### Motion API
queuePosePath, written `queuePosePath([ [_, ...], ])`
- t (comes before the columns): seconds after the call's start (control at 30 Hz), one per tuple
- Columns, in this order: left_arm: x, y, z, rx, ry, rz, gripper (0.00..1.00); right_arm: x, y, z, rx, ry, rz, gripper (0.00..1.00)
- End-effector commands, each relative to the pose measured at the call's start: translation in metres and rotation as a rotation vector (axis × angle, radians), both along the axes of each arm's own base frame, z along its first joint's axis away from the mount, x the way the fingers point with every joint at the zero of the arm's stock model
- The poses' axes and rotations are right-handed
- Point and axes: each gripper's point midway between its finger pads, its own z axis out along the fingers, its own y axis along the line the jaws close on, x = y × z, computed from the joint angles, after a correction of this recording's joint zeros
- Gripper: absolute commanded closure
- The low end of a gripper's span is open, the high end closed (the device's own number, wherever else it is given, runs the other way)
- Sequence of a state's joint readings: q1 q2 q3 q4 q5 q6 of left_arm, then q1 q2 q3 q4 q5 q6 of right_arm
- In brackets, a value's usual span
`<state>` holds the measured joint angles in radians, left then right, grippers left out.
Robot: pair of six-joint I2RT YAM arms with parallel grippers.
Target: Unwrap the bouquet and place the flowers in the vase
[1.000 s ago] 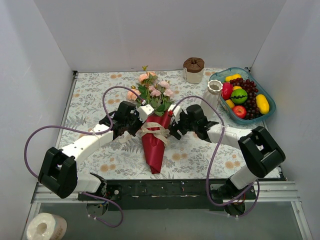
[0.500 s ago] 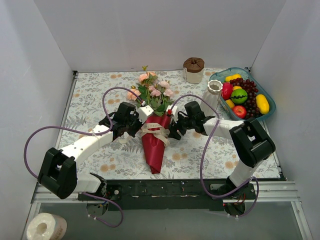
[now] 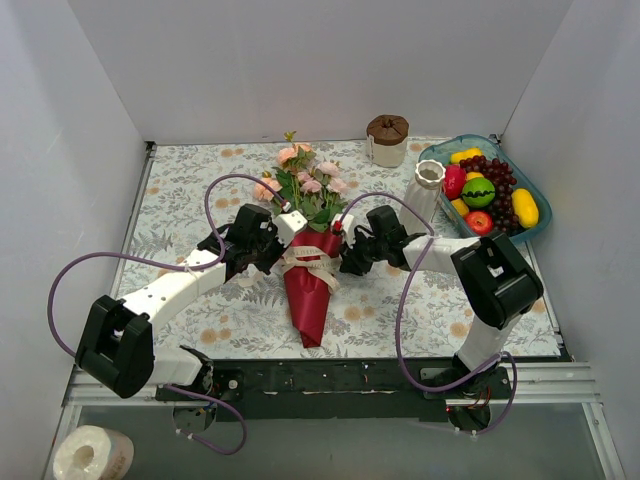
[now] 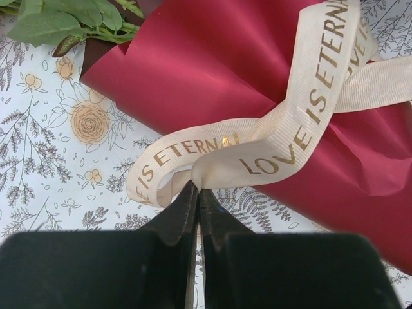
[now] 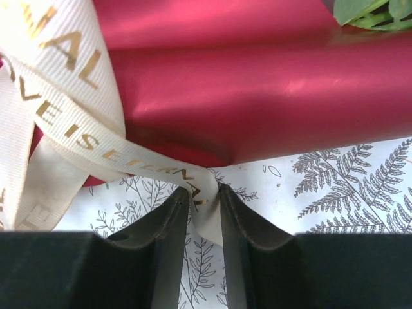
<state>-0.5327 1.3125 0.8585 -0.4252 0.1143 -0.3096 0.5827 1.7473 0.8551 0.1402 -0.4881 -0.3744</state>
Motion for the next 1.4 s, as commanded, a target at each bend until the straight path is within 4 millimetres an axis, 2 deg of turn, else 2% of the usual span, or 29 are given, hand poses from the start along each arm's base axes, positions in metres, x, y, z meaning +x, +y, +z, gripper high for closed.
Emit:
queuePosePath([
  [0.0, 0.001, 0.003, 0.015, -0.016, -0.056, 0.001, 1.0, 0.019, 0.005, 0.009, 0.019, -0.056, -0.047, 0.72],
  [0.03, 0.001, 0.004, 0.014, -0.015, -0.057, 0.002, 1.0, 0.02, 0.004, 0.009, 0.017, -0.057, -0.053, 0.86],
  [0.07, -0.001, 0.005, 0.013, -0.013, -0.055, 0.002, 1.0, 0.02, 0.004, 0.009, 0.018, -0.054, -0.063, 0.96],
  [0.1, 0.0, 0.006, 0.014, -0.015, -0.061, 0.005, 1.0, 0.022, 0.004, 0.012, 0.022, -0.062, -0.076, 0.99],
  [0.27, 0.0, 0.006, 0.017, -0.023, -0.066, 0.011, 1.0, 0.02, 0.001, 0.021, 0.039, -0.049, -0.117, 0.99],
  [0.37, 0.001, 0.006, 0.023, -0.031, -0.071, 0.013, 1.0, 0.012, -0.002, 0.035, 0.068, -0.047, -0.145, 0.99],
  [0.47, 0.003, 0.007, 0.033, -0.045, -0.087, 0.015, 1.0, -0.001, -0.009, 0.058, 0.114, -0.064, -0.176, 0.99],
  [0.5, 0.005, 0.008, 0.037, -0.049, -0.099, 0.019, 1.0, -0.002, -0.012, 0.076, 0.138, -0.101, -0.192, 0.99],
  [0.57, 0.009, 0.012, 0.045, -0.062, -0.12, 0.037, 1.0, -0.013, -0.02, 0.079, 0.141, -0.075, -0.233, 0.99],
  [0.6, 0.011, 0.014, 0.048, -0.07, -0.125, 0.046, 1.0, -0.016, -0.022, 0.093, 0.162, -0.095, -0.241, 0.99],
  [0.63, 0.014, 0.015, 0.057, -0.083, -0.138, 0.053, 1.0, -0.021, -0.024, 0.096, 0.165, -0.083, -0.253, 0.99],
  [0.67, 0.018, 0.022, 0.059, -0.086, -0.138, 0.077, 1.0, -0.026, -0.028, 0.097, 0.157, -0.071, -0.265, 0.99],
  [0.7, 0.021, 0.026, 0.061, -0.088, -0.137, 0.096, 1.0, -0.028, -0.031, 0.109, 0.174, -0.095, -0.28, 0.99],
  [0.73, 0.027, 0.032, 0.066, -0.084, -0.149, 0.122, 1.0, -0.029, -0.034, 0.112, 0.178, -0.097, -0.295, 0.99],
  [0.77, 0.034, 0.045, 0.064, -0.071, -0.146, 0.166, 1.0, -0.033, -0.037, 0.113, 0.176, -0.083, -0.312, 0.99],
  [0.8, 0.038, 0.054, 0.066, -0.067, -0.146, 0.196, 1.0, -0.033, -0.041, 0.125, 0.194, -0.112, -0.335, 0.99],
  [0.83, 0.042, 0.06, 0.073, -0.084, -0.158, 0.218, 1.0, -0.033, -0.044, 0.13, 0.2, -0.119, -0.35, 0.99],
  [0.87, 0.048, 0.077, 0.082, -0.096, -0.183, 0.268, 1.0, -0.034, -0.047, 0.134, 0.204, -0.124, -0.363, 0.99],
  [0.93, 0.049, 0.091, 0.092, -0.1, -0.21, 0.298, 1.0, -0.036, -0.054, 0.147, 0.221, -0.154, -0.39, 0.99],
  [1.1, 0.04, 0.122, 0.115, -0.092, -0.292, 0.366, 1.0, -0.04, -0.075, 0.161, 0.198, -0.19, -0.472, 0.99],
  [1.23, 0.033, 0.142, 0.116, -0.046, -0.31, 0.433, 1.0, -0.036, -0.1, 0.168, 0.16, -0.213, -0.607, 0.99],
  [1.3, 0.033, 0.168, 0.114, 0.026, -0.334, 0.539, 1.0, -0.029, -0.117, 0.173, 0.125, -0.242, -0.706, 0.99],
  [1.37, 0.035, 0.192, 0.111, 0.091, -0.348, 0.638, 1.0, -0.029, -0.132, 0.166, 0.073, -0.229, -0.782, 0.99],
])
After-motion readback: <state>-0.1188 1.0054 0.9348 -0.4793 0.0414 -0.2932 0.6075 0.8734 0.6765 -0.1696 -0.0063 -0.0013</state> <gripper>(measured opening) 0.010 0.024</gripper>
